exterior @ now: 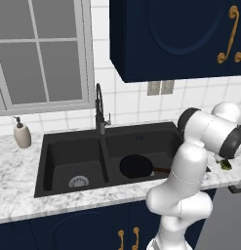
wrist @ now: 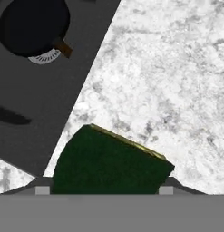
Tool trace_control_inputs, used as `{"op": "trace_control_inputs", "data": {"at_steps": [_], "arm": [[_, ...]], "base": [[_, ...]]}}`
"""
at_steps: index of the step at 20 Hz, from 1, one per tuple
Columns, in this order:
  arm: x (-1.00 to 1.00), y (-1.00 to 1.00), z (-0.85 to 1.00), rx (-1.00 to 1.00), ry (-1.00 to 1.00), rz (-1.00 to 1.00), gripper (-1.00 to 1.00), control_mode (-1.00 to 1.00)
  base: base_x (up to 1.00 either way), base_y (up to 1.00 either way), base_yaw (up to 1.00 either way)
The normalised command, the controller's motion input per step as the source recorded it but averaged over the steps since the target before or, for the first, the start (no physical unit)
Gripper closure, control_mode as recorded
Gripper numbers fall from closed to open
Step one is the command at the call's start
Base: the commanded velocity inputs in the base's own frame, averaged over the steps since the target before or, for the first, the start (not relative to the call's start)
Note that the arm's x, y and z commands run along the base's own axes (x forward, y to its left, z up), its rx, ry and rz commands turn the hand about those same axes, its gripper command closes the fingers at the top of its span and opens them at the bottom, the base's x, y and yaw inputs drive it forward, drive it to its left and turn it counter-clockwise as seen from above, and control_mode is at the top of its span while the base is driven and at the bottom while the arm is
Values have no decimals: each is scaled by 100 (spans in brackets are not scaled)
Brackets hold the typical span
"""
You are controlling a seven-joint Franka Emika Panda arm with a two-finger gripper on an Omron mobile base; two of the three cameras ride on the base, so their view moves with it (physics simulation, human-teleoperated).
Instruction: Pick the pan and sponge and place them into the sink. Then turn on the water.
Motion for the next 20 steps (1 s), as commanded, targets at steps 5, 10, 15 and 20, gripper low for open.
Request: {"op": "trace_control_inputs", "data": {"at_steps": [5, 10, 15, 20], "arm": [[14, 100, 77, 0, -10, 6, 100, -100], [40, 100, 83, -7, 15, 14, 100, -100], [27, 100, 34, -5, 14, 7, 100, -100], [12, 100, -21, -3, 10, 6, 100, -100]], "base": [[0, 0, 0], [0, 0, 0], [0, 0, 0], [0, 0, 0]]}}
